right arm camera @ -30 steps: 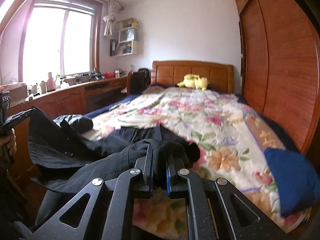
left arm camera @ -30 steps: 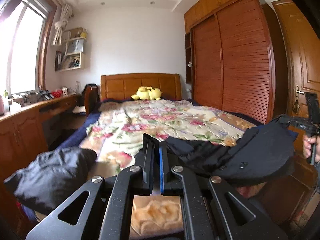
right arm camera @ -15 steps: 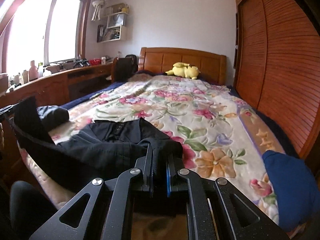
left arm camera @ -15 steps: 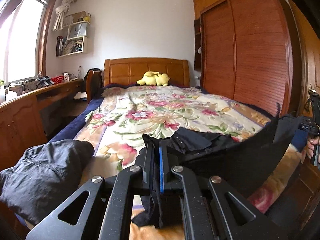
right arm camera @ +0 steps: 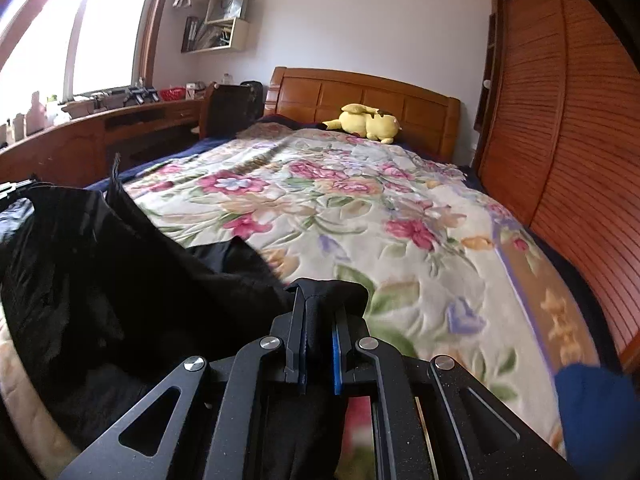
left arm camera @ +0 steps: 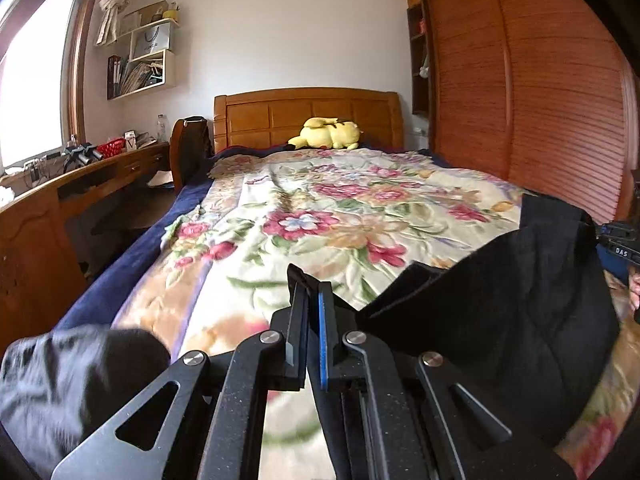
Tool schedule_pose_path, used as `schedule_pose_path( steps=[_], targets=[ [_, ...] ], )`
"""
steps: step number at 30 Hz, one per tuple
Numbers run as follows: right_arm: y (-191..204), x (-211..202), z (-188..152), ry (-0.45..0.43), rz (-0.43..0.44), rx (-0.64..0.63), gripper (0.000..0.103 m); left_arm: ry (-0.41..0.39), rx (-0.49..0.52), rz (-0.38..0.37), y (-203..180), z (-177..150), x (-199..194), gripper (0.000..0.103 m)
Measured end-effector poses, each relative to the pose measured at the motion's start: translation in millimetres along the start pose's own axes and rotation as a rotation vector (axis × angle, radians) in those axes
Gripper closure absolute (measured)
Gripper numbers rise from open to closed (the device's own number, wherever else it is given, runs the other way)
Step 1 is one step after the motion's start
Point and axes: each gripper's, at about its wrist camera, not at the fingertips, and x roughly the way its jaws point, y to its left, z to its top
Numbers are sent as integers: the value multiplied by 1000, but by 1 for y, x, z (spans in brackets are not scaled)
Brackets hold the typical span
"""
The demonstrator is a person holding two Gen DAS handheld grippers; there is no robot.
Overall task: Fold large clothes
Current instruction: 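Lift the hem with both tools and fold it over toward the collar, then release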
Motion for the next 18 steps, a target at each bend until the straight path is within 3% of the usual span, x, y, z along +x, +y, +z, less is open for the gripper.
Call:
schedule_pose_path(
  steps=[4, 9, 18],
  targets=[
    [-3, 52, 26, 12, -24, -6, 95, 16, 15, 33, 0, 23, 42, 98],
    [-5, 116, 40, 93, -57, -2, 95, 65, 35, 67, -2, 31, 91, 98],
    [-2, 166, 54, 207, -76, -2, 94, 158, 33, 91, 4, 25, 135, 98]
  ],
)
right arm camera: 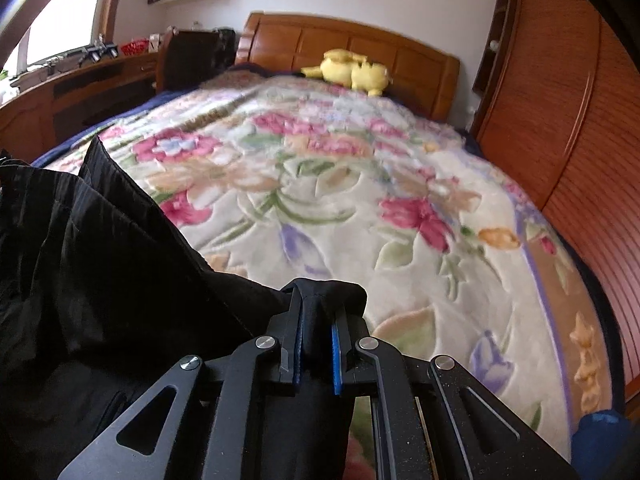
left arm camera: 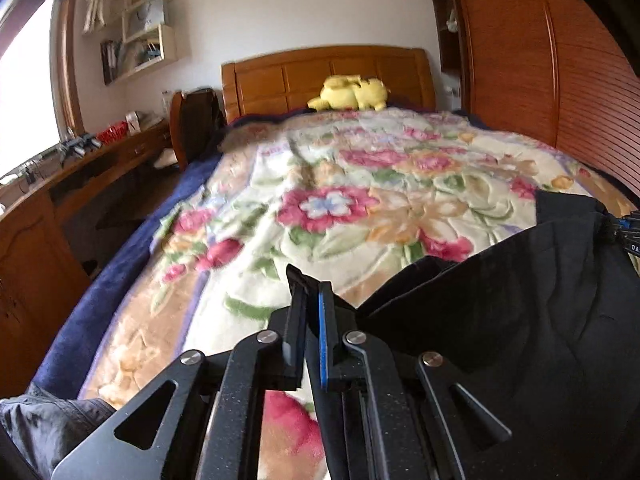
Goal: Fold large clothes
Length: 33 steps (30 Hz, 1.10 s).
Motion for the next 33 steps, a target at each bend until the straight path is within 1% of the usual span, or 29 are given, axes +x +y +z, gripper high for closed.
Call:
schedule_pose_path(
  steps=[1, 2, 3, 4, 5, 6, 7, 8, 10, 14, 15, 17, 18, 19, 22, 23, 26, 29, 33],
  targets=[
    [2, 2, 1, 15, 3, -4, 91, 11, -8, -9, 1, -2, 0, 98],
    [4, 2, 3, 18, 6, -12, 84, 14, -15, -17, 2, -2, 0, 98],
    [5, -2, 4, 12, -3, -20, 79, 18, -23, -22, 3, -2, -2, 96],
    [6, -7, 4, 2, -18, -22, 67, 23, -29, -24, 5, -2, -6, 91],
    [7, -12, 5, -12, -26, -17, 55, 25, -29, -26, 4, -2, -6, 88],
    [6, -16, 6, -22, -21, -8, 49, 25, -28, -33, 5, -2, -10, 83],
    [6, -22, 5, -30, -13, 8, 38, 25, -29, -45, 4, -2, -15, 78],
    [4, -27, 5, -35, -6, 23, 33, 26, -31, -58, 4, -2, -18, 75],
    [6, -36, -1, -39, 16, 32, 30, 21, -33, -88, 4, -5, -30, 68],
    [18, -60, -26, -48, 38, 6, 29, 31, -26, -131, 0, -18, -50, 65],
    [19, -65, -32, -48, 48, 6, 29, 33, -23, -139, -2, -23, -55, 63],
    [26, -80, -47, -49, 67, 0, 29, 34, -17, -155, -6, -35, -67, 47],
    [27, -85, -52, -50, 74, 0, 29, 34, -17, -162, -7, -38, -70, 33],
    [28, -92, -59, -55, 86, 3, 28, 31, -18, -171, -9, -44, -76, 26],
    [30, -111, -76, -53, 129, 19, 23, 37, -26, -195, -15, -59, -89, 25],
    [30, -117, -82, -53, 130, 19, 22, 36, -27, -196, -17, -63, -94, 25],
    [32, -131, -98, -55, 132, 13, 21, 35, -21, -198, -22, -76, -108, 25],
    [31, -140, -110, -50, 124, 16, 20, 34, -20, -207, -28, -90, -120, 25],
    [32, -149, -123, -41, 108, 14, 20, 40, -10, -200, -35, -109, -132, 25]
  ],
)
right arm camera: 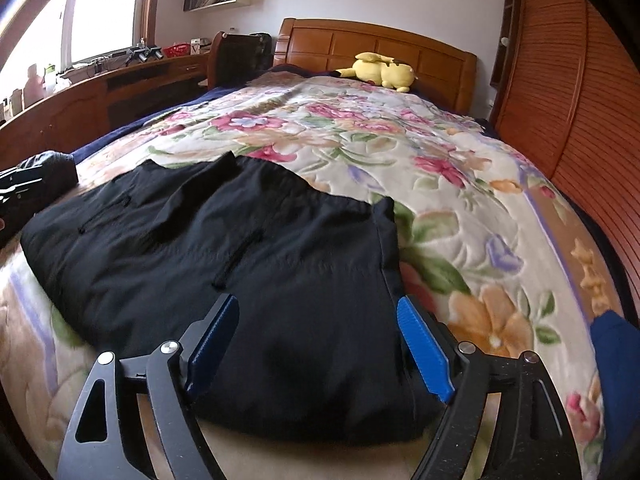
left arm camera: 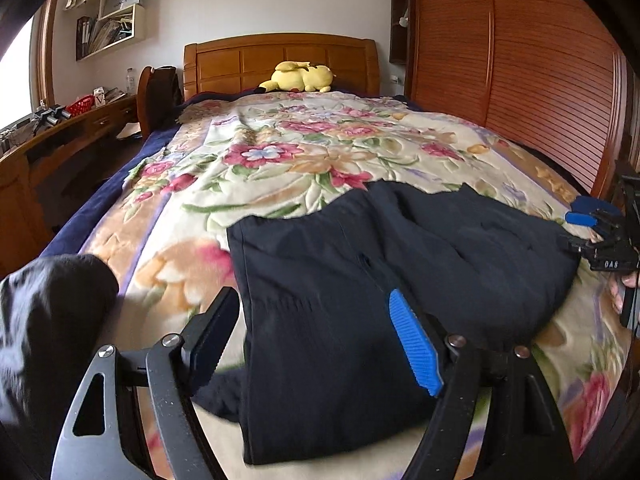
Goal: Fold large clothes
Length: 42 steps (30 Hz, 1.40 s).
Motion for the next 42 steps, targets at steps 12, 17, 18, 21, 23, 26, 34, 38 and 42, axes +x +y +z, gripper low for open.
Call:
schedule_pose_path(
  steps=[12, 17, 18, 21, 23, 26, 34, 38, 42],
  targets=[
    [-11, -5, -28, 42, -25, 85, 19, -28, -65, 57, 12, -45, -30, 25],
    [-12, 3, -32, 53, -61, 103, 12, -18, -116, 73, 27, -58, -26, 25],
    [-13, 5, -33, 53, -62, 110, 11, -14, -118, 70, 28, -59, -25, 27],
    [-16, 10, -34, 66, -57, 135, 8, -5, -111, 63, 29, -62, -23, 33],
    [-18, 15, -35, 82, -45, 148, 8, 1, -103, 59, 29, -65, -22, 38],
    [-20, 22, -35, 106, -27, 163, 8, 36, -97, 43, 28, -67, -15, 45],
    [-28, 39, -37, 153, 44, 188, 8, 114, -93, -11, 24, -72, 2, 59],
    [-31, 46, -38, 174, 102, 200, 19, 126, -77, -26, 19, -74, 4, 81],
    [-31, 47, -39, 183, 170, 194, 45, 111, -63, -28, 14, -72, -1, 93]
  ],
)
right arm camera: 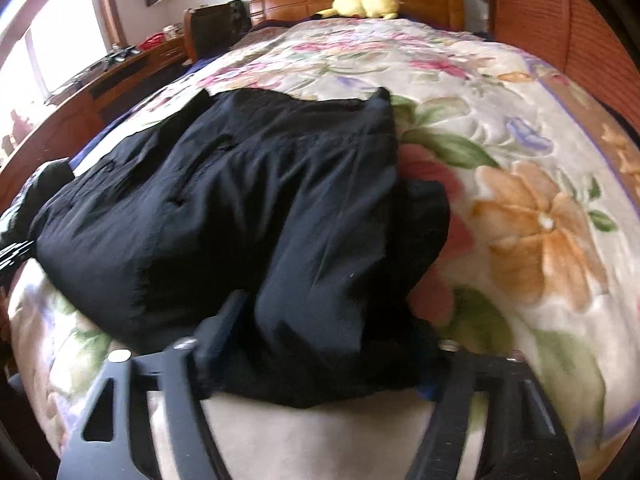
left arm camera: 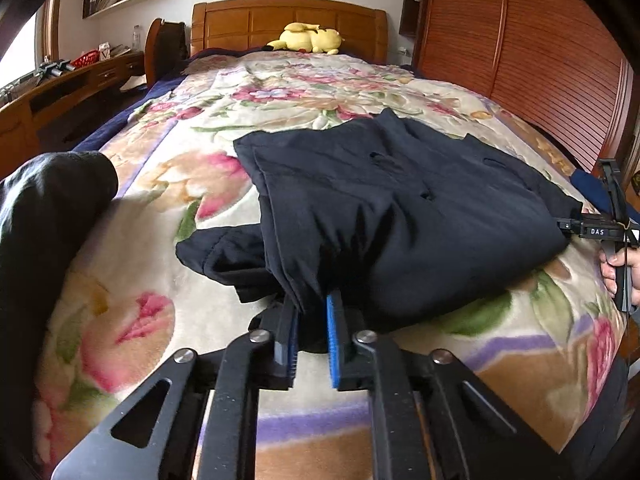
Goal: Fold large clothes
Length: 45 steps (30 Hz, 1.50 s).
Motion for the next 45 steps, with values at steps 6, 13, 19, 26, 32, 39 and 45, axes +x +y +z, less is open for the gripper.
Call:
schedule_pose_path(
  steps=[6, 13, 19, 26, 32, 39, 45],
  targets=[
    [1, -19, -6, -55, 33, -37, 75, -71, 3, 2, -6, -3, -24, 96],
    [0, -55, -26, -92, 43, -67, 77, -121, 13, -12, -18, -24, -58, 96],
    [-3, -89, -50, -102, 27, -98, 77, -145, 50, -14, -37, -40, -84, 96],
    [-13, -115, -72, -117, 20, -103, 77, -157, 65, -38, -47, -48, -104, 96],
    [-13, -112, -80, -104, 9, -99, 77, -137, 74, -25, -46, -52, -98, 96],
    [1, -107, -80, -96, -32, -118, 75, -129, 54, -6, -45, -56, -101, 84],
    [5, -109, -83, -98, -43, -124, 74, -173, 38, -33, -50, -49, -119, 47]
  ],
)
